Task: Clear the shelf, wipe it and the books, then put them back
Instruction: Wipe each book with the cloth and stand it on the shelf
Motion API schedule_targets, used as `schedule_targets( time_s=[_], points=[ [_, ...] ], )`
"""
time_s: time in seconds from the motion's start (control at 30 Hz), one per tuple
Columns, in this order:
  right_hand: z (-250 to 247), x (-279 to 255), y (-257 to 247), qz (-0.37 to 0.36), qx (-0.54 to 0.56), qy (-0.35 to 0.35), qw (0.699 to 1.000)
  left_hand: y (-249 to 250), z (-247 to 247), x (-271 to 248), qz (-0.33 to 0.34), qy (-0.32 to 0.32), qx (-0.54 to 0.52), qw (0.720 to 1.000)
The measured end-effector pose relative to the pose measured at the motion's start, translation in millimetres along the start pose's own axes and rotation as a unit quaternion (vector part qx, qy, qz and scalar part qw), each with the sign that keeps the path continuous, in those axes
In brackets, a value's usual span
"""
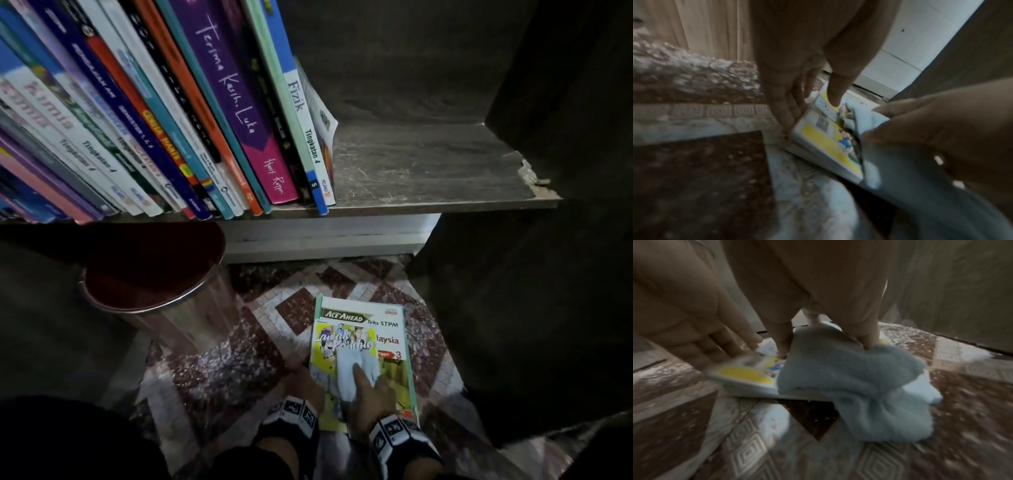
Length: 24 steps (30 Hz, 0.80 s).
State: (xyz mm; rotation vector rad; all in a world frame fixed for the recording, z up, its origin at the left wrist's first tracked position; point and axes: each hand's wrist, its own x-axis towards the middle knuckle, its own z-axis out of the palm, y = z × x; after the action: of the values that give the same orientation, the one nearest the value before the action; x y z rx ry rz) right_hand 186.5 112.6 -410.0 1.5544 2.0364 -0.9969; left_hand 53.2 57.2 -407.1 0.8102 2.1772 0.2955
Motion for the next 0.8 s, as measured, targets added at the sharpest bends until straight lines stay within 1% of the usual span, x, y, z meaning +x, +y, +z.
schedule_targets(
  time_s=[0.03, 0.1, 0.2, 0.23, 0.27, 0.3, 0.33, 0.4, 0.43, 0.5, 0.57, 0.6, 0.63, 0.67, 0.7, 0.73, 0.77, 0.8],
  points=[
    [-3.1, -2.0, -0.2, -0.009, 0.005, 0.012, 1.0, 0.1, 2.1, 2.3, 0.002, 0.006, 0.0, 1.0],
    [2.4, -2.3, 3.8, -0.024, 0.009, 0.037, 0.999, 6.0, -0.2, -0.2, 0.016, -0.013, 0.011, 1.0],
    [6.8, -7.6, 3.0, -0.029, 0.011, 0.028, 0.999, 18.7, -8.9, -18.4, 0.039, -0.017, 0.045, 0.998],
    [7.4, -13.2, -1.4, -0.04, 0.037, 0.024, 0.998, 22.5, -10.1, -22.8, 0.054, -0.007, 0.037, 0.998],
    [8.0, -20.3, -6.4, -0.062, 0.061, 0.036, 0.996, 27.8, -13.8, -29.4, 0.073, -0.001, 0.021, 0.997],
    [7.6, -28.6, -12.0, -0.086, 0.094, 0.056, 0.99, 33.5, -17.8, -36.6, 0.096, 0.005, -0.009, 0.995],
    [6.5, -33.1, -14.0, -0.101, 0.125, 0.095, 0.982, 40.1, -22.6, -43.3, 0.112, 0.004, -0.048, 0.993],
    [-6.4, -42.5, -14.7, -0.092, 0.191, 0.185, 0.959, 55.9, -31.3, -57.4, 0.165, -0.006, -0.101, 0.981],
    [-17.4, -47.0, -13.7, -0.085, 0.236, 0.229, 0.941, 64.1, -37.7, -68.5, 0.191, -0.018, -0.1, 0.976],
    [-45.6, -57.9, -9.0, -0.061, 0.322, 0.31, 0.892, 79.5, -51.9, -93.7, 0.224, -0.03, -0.062, 0.972],
    [-73.1, -70.3, -9.2, -0.046, 0.361, 0.361, 0.859, 90.6, -69.7, -118.1, 0.265, -0.002, -0.042, 0.963],
    [-82.7, -78.6, -15.5, -0.062, 0.352, 0.376, 0.855, 94.5, -81.4, -131.1, 0.288, 0.03, -0.044, 0.956],
    [-90.1, -91.8, -28.1, -0.105, 0.34, 0.387, 0.851, 97.9, -96.4, -145.1, 0.311, 0.068, -0.053, 0.946],
    [-92.8, -105.5, -42.8, -0.165, 0.313, 0.399, 0.846, 100.5, -112.8, -157.6, 0.335, 0.112, -0.068, 0.933],
    [-92.2, -124.8, -60.4, -0.231, 0.299, 0.405, 0.832, 101.9, -130.5, -169.3, 0.352, 0.153, -0.091, 0.919],
    [-87.5, -144.7, -75.5, -0.296, 0.29, 0.411, 0.812, 101.1, -146.6, -178.7, 0.365, 0.185, -0.12, 0.905],
    [-79.7, -162.3, -86.5, -0.348, 0.271, 0.423, 0.791, 98.6, -161.5, -189.3, 0.377, 0.2, -0.152, 0.892],
    [-71.3, -180.7, -95.4, -0.394, 0.236, 0.429, 0.778, 93.9, -173.2, -199.6, 0.39, 0.21, -0.185, 0.877]
  ],
)
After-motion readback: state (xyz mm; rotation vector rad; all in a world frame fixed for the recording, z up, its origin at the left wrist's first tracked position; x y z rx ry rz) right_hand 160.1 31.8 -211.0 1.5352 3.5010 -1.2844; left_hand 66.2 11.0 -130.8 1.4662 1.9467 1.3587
